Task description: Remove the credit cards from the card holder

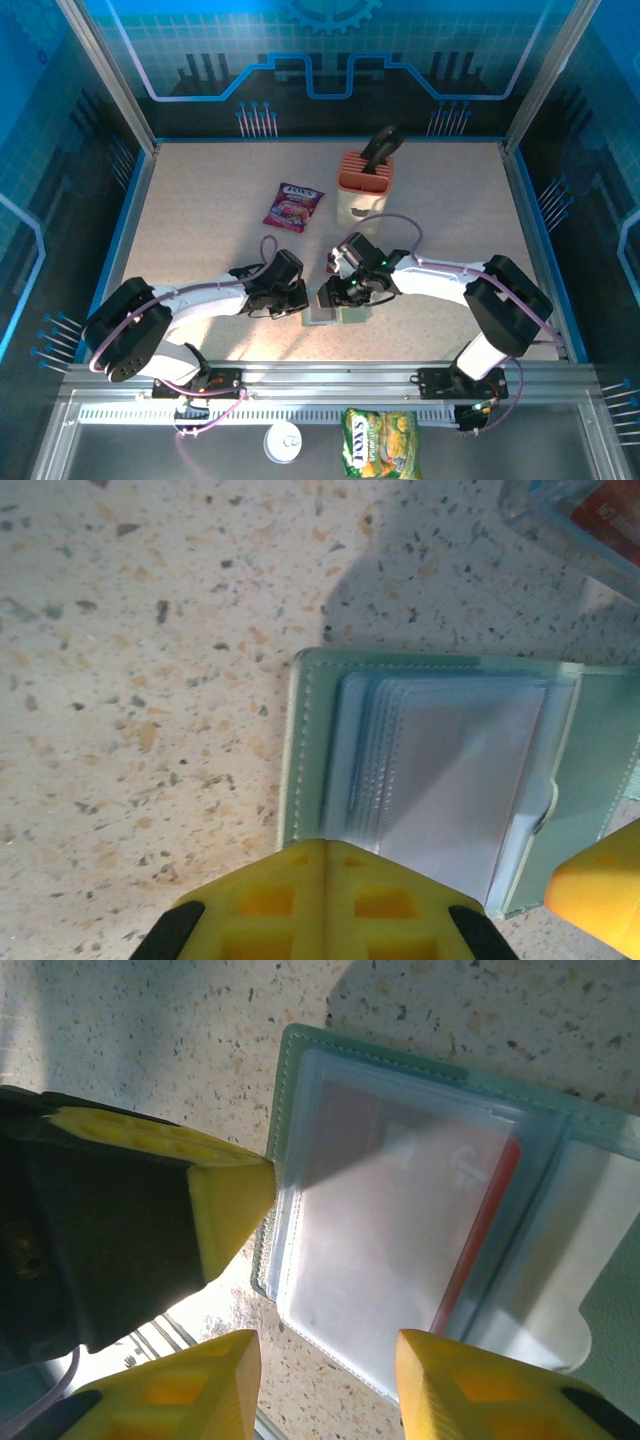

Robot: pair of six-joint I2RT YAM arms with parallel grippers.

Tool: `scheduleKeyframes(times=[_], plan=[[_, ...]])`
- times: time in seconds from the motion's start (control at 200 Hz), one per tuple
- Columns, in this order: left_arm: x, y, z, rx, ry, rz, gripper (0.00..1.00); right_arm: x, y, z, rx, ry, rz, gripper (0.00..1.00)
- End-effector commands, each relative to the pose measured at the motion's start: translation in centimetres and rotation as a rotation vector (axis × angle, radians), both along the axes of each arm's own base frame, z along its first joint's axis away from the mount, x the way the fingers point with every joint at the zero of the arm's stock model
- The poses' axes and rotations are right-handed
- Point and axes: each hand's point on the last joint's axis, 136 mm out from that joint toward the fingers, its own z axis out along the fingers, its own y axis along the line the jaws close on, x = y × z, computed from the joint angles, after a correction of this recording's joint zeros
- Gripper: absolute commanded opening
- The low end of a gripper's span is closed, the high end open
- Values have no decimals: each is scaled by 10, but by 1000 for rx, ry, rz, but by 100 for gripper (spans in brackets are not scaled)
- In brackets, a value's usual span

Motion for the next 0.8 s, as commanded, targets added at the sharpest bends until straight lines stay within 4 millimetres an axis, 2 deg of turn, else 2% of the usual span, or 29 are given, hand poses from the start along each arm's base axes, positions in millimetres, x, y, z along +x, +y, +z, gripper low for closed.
scheduleKeyframes(times=[0.0, 0.205, 0.475, 0.505, 0.795], plan=[[-6, 10, 0, 28, 2, 20, 0, -6, 10, 2, 22, 19, 22, 40], [-11, 11, -10, 44, 37, 17, 0, -4, 16, 0, 34, 23, 29, 37], [-10, 17, -17, 87, 41, 13, 0, -3, 12, -12, -6, 26, 29, 36], [-11, 16, -18, 89, 45, 7, 0, 3, 19, -4, 11, 9, 31, 36], [-13, 18, -27, 115, 69, -2, 0, 7, 23, -8, 3, 12, 40, 35]])
